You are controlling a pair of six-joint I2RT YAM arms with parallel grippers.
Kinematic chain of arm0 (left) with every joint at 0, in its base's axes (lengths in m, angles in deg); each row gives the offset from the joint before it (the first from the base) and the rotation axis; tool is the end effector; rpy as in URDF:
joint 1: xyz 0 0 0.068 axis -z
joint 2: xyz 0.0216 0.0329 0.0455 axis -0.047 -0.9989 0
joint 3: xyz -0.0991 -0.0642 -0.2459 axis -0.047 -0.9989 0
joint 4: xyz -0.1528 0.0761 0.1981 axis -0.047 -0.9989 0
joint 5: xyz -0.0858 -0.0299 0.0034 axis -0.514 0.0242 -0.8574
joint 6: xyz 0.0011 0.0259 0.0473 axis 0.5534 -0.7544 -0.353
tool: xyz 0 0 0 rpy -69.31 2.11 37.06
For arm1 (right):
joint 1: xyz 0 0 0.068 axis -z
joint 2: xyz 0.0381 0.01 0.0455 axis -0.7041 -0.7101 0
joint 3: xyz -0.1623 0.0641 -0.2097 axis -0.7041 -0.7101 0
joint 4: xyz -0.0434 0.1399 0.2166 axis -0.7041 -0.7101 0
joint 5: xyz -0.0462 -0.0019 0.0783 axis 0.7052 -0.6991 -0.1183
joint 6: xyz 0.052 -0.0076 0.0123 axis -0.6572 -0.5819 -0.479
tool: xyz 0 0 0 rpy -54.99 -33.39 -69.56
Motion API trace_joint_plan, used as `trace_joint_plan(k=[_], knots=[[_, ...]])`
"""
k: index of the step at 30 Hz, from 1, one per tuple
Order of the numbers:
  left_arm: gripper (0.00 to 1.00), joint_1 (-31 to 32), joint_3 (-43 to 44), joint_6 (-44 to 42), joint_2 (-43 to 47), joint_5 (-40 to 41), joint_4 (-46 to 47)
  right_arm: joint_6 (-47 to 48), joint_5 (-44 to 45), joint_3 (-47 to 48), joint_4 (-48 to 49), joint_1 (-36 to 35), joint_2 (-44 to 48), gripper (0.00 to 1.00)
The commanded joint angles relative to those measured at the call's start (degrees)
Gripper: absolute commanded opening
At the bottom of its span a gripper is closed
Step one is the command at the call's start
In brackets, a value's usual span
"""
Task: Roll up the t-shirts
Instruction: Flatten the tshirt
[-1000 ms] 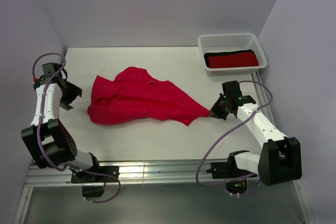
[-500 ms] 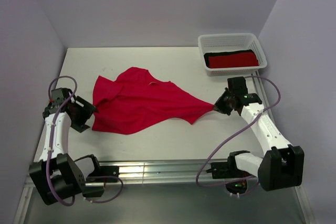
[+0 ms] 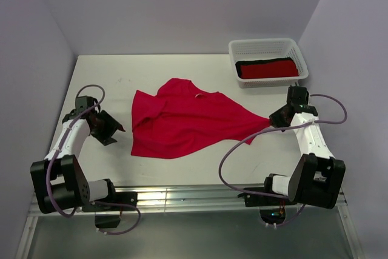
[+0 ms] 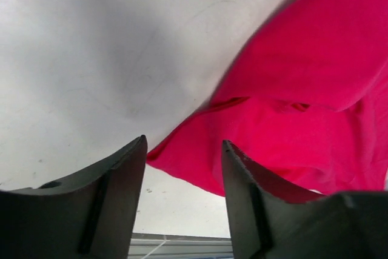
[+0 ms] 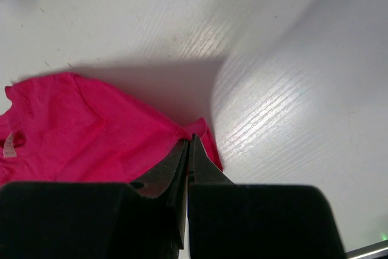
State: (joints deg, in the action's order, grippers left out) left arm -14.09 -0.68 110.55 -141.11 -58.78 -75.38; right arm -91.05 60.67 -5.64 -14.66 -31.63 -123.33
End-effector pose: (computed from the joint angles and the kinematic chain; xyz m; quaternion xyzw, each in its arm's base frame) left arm 0.2231 0.0374 0.2051 -0.4199 0.8817 -0.1494 0.1548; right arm 0.2307 -0.0534 0.2317 0.4649 0.8477 0.0730 0.2446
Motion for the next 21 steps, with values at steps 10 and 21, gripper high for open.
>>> trace_joint_plan(k=[10, 21], knots=[[0.52, 14.30, -0.30, 2.22, -2.73, 4.44, 0.17, -1.21, 1.37, 2.99, 3.74, 3.13, -4.84, 0.00], [0.56, 15.27, -3.28, 8.55, -3.25, 9.04, -2.15, -2.71, -0.74, 2.38, 5.32, 3.22, -5.46, 0.00]])
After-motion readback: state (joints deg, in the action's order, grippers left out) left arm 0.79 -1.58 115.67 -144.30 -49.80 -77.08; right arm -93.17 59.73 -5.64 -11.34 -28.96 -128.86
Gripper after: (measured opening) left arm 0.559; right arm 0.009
